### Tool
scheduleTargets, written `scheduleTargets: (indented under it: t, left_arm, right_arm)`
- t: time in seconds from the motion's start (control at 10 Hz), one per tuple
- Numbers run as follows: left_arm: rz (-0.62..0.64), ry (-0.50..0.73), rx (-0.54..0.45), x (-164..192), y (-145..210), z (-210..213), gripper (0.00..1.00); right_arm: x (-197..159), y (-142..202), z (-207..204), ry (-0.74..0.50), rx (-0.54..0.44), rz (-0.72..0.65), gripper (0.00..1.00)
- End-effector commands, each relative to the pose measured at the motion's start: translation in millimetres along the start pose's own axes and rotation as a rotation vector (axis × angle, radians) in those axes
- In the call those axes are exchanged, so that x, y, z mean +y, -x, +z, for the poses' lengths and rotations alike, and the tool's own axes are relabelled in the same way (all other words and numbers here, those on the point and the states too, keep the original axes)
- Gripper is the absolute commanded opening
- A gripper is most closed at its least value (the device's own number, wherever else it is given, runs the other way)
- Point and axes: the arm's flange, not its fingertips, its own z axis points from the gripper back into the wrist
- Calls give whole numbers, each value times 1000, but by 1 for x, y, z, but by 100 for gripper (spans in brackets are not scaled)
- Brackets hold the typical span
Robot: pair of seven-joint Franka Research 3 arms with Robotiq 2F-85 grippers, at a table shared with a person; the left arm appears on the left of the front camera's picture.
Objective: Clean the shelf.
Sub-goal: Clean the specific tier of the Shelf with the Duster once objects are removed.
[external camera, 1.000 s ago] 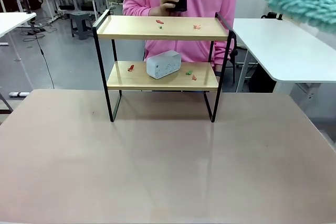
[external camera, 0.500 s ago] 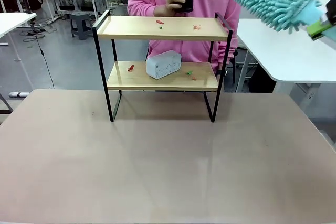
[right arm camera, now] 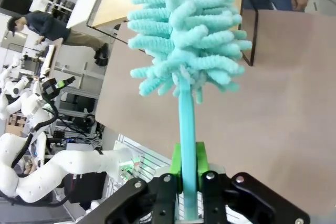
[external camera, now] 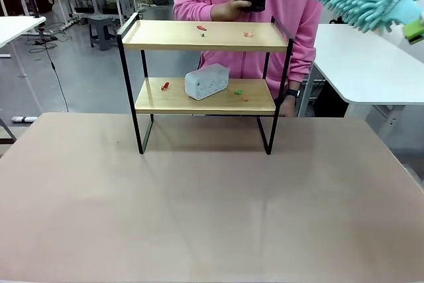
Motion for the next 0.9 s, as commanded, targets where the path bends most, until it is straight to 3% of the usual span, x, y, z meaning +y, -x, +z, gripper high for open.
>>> scheduleTargets:
  t: [0.0, 0.1, 0.2, 0.4, 0.8]
  left_arm:
    - [-20, 13, -20, -1, -1, -1, 100]
    - [-20, 13, -20, -1, -1, -1, 100]
    - [-20, 13, -20, -1, -1, -1, 100]
    - [-20, 13, -20, -1, -1, -1, 100]
    - [-20, 13, -20, -1, -1, -1, 100]
  right_arm:
    - [39, -25, -29, 71, -14, 22, 12]
    - [54, -37, -45, 72, 13, 17, 12]
    - [64, -47, -63, 122, 10, -16, 0]
    - [77, -61, -100, 213, 9, -83, 0]
    - [93, -75, -134, 252, 16, -81, 0]
